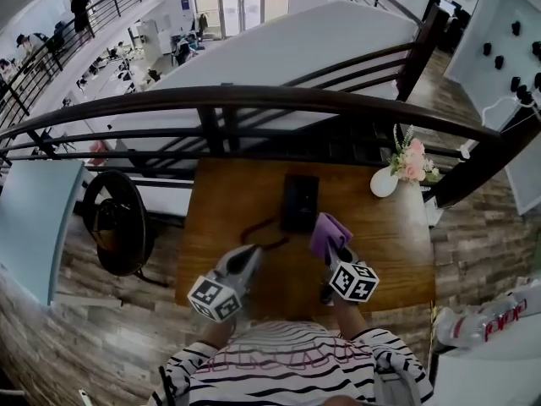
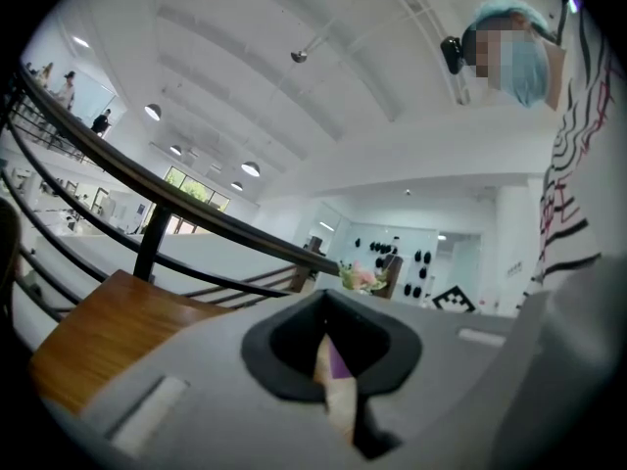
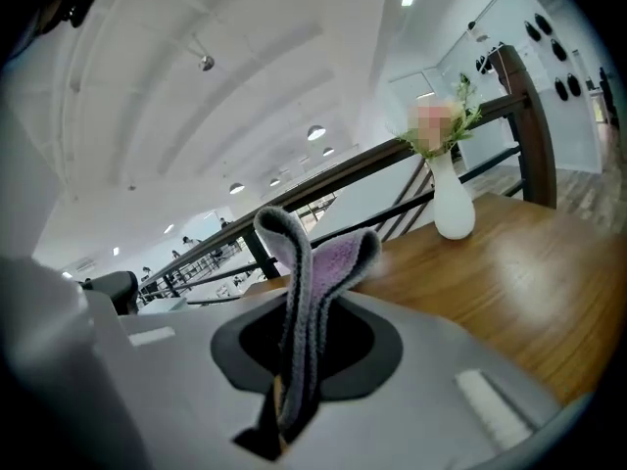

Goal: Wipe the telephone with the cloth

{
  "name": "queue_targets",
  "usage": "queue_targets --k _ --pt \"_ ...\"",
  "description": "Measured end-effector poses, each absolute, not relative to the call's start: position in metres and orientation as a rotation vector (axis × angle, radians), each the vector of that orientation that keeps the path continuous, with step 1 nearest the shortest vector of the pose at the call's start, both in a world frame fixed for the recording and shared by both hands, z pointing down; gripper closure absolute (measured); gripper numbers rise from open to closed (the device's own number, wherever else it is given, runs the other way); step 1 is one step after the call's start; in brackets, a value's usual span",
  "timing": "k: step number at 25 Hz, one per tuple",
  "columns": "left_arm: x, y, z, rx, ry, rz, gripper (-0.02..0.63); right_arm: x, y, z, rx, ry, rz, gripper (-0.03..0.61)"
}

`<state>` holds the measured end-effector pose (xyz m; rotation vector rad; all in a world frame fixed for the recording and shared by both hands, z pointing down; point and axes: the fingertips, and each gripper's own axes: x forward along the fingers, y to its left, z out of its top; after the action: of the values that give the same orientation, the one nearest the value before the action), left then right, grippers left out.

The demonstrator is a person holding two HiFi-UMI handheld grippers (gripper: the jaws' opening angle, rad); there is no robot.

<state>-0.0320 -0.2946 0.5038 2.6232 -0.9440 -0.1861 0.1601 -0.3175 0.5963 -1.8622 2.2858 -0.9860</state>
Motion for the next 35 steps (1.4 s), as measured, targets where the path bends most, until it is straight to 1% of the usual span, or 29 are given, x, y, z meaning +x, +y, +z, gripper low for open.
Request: queue_targets --k 6,17,26,35 --pt "-0.032 -0.273 0.501 2.649 -0.861 -0.194 0.611 0.152 -0.270 0.575 -1.848 2.207 -0.946 0.543" --pt "-0.040 -0.230 0.504 2.670 -0.765 -0.176 0.611 0.122 -0.201 0.560 -1.821 2.144 -0.929 0.543" --pt "-0.059 -0.205 0.515 2.662 -0.744 -0.163 0.611 0.100 -0.172 0.560 -1.819 2.130 -0.912 0.543" --pt "-0.062 -0.198 0.520 2.650 -0.708 -0.163 0.611 0.086 -0.161 0.562 -1.804 2.133 -0.931 0.543"
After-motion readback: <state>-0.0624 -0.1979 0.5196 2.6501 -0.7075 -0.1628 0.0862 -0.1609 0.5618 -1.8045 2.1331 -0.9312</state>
